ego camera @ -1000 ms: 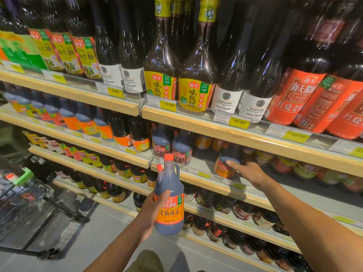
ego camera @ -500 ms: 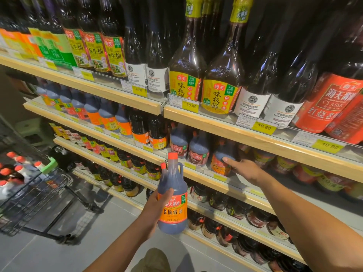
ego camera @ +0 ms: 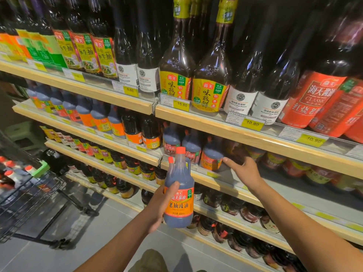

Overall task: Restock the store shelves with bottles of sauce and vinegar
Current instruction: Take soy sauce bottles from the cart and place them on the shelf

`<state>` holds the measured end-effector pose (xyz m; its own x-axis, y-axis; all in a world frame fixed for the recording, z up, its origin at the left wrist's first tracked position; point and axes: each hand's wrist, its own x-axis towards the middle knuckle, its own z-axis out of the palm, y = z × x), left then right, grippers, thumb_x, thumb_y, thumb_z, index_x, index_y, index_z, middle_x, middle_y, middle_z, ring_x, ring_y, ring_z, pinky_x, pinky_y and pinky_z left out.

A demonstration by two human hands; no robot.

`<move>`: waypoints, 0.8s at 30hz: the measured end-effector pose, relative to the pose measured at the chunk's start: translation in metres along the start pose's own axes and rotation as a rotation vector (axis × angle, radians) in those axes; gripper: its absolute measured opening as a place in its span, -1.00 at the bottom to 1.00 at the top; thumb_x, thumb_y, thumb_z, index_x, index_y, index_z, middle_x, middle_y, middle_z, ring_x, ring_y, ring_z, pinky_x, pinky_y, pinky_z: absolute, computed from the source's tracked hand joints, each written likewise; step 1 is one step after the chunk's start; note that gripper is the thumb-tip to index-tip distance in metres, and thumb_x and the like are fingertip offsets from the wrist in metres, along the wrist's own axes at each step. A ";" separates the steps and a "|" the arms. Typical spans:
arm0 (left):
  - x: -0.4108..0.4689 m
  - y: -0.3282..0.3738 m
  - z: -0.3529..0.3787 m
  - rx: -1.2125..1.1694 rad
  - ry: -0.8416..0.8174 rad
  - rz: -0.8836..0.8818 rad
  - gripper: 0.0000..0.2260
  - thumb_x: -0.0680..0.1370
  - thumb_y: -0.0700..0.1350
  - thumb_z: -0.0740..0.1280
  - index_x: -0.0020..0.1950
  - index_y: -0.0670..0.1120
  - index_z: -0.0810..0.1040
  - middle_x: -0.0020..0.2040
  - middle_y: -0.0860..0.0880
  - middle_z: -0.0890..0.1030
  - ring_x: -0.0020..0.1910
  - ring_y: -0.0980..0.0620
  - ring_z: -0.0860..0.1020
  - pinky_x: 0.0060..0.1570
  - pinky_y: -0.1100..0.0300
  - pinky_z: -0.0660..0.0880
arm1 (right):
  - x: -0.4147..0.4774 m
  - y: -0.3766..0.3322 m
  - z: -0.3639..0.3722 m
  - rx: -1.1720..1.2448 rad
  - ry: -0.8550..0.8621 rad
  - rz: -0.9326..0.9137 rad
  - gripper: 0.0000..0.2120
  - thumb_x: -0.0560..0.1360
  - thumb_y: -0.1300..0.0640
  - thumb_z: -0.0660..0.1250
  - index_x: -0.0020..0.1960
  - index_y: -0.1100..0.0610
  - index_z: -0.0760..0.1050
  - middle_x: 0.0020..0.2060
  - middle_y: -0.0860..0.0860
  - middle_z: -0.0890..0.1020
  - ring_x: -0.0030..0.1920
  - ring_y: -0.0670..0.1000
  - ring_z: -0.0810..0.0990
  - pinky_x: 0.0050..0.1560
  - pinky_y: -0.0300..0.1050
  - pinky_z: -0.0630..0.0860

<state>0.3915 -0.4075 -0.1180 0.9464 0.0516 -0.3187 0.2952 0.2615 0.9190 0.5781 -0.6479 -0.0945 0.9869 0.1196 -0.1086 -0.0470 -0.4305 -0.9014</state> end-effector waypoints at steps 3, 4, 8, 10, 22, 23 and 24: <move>0.010 0.001 0.021 -0.050 -0.019 -0.044 -0.28 0.43 0.29 0.47 0.50 -0.01 0.43 0.28 -0.12 0.67 0.27 -0.15 0.65 0.34 -0.20 0.53 | -0.034 -0.001 -0.012 0.107 -0.212 -0.063 -0.65 0.47 0.03 0.54 0.22 0.06 0.59 0.06 -0.08 0.69 0.09 -0.03 0.66 0.01 -0.27 0.55; 0.013 0.000 0.028 -0.063 -0.036 -0.061 -0.34 0.47 0.24 0.44 0.49 -0.02 0.44 0.28 -0.12 0.68 0.26 -0.15 0.65 0.33 -0.19 0.53 | -0.046 -0.001 -0.014 0.118 -0.308 -0.049 -0.66 0.47 0.04 0.52 0.22 0.04 0.59 0.04 -0.06 0.70 0.09 -0.01 0.67 0.00 -0.27 0.58; 0.024 -0.002 0.061 -0.094 -0.109 -0.109 -0.41 0.52 0.18 0.45 0.46 -0.06 0.48 0.25 -0.12 0.69 0.23 -0.14 0.67 0.20 -0.07 0.61 | -0.085 0.004 -0.024 0.106 -0.537 0.096 -0.58 0.50 0.00 0.52 0.29 0.11 0.54 0.09 0.04 0.71 0.05 -0.09 0.68 0.00 -0.16 0.62; 0.029 -0.004 0.077 -0.075 -0.161 -0.122 -0.32 0.43 0.24 0.49 0.45 -0.06 0.49 0.26 -0.13 0.69 0.25 -0.14 0.66 0.23 -0.08 0.60 | -0.098 0.007 -0.026 0.127 -0.580 0.105 -0.58 0.48 -0.01 0.52 0.28 0.08 0.55 0.05 -0.06 0.73 0.03 -0.13 0.70 -0.03 -0.25 0.59; 0.036 -0.006 0.125 0.022 -0.198 -0.225 0.13 0.12 0.40 0.63 0.55 -0.04 0.34 0.33 -0.07 0.65 0.26 -0.05 0.65 0.35 -0.11 0.54 | -0.118 0.010 -0.041 0.213 -0.408 0.117 -0.52 0.43 -0.02 0.55 0.31 0.02 0.55 0.14 -0.01 0.73 0.15 0.01 0.71 0.19 -0.03 0.63; 0.036 -0.003 0.125 0.036 -0.211 -0.229 0.08 0.13 0.41 0.63 0.52 -0.02 0.37 0.29 -0.05 0.67 0.23 -0.04 0.67 0.30 -0.06 0.57 | -0.118 0.010 -0.041 0.214 -0.402 0.127 -0.52 0.43 -0.02 0.55 0.30 0.03 0.56 0.13 0.00 0.73 0.14 0.02 0.71 0.18 -0.03 0.63; 0.037 0.002 0.125 0.048 -0.225 -0.235 -0.01 0.14 0.41 0.63 0.45 0.03 0.42 0.23 -0.01 0.71 0.20 -0.02 0.68 0.20 0.02 0.62 | -0.117 0.009 -0.041 0.216 -0.397 0.135 -0.54 0.43 -0.01 0.56 0.29 0.04 0.58 0.12 0.01 0.73 0.13 0.03 0.72 0.17 -0.04 0.63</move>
<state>0.4429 -0.5252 -0.0991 0.8550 -0.2208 -0.4693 0.5102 0.1951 0.8377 0.4689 -0.7029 -0.0730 0.8364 0.4262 -0.3448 -0.2434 -0.2748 -0.9302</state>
